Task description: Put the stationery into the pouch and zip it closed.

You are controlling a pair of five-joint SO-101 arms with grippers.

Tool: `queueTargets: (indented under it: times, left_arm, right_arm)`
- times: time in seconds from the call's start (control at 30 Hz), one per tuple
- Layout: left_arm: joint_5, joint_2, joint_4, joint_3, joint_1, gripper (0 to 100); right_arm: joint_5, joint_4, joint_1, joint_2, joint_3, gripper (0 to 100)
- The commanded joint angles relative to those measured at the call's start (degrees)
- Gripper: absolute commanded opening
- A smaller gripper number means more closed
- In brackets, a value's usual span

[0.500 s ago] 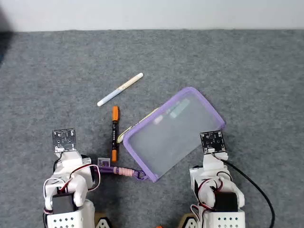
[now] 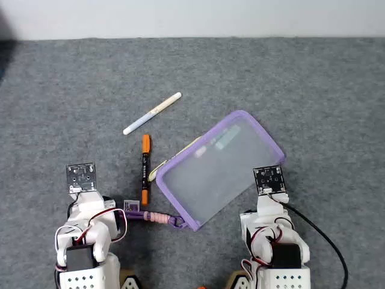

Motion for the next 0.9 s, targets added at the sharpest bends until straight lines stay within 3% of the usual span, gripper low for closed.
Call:
queueTargets:
  times: [0.0, 0.3, 0.57, 0.87]
  left_arm:
    - [-0.09, -0.18, -1.23, -0.40, 0.18, 1]
    - [-0.09, -0.18, -1.23, -0.40, 0.18, 1]
    - [-0.09, -0.18, -1.23, -0.40, 0.18, 1]
    - [-0.09, -0.18, -1.23, -0.40, 0.18, 1]
  right_arm:
    - [-0.26, -0.57, -0.22, -0.40, 0.97, 0.9]
    - [-0.18, -0.40, -0.57, -0.75, 0.97, 0.9]
    - [-0.18, -0.40, -9.27, -0.75, 0.97, 0.9]
    - [-0.26, -0.40, -9.19, -0.75, 0.97, 0.9]
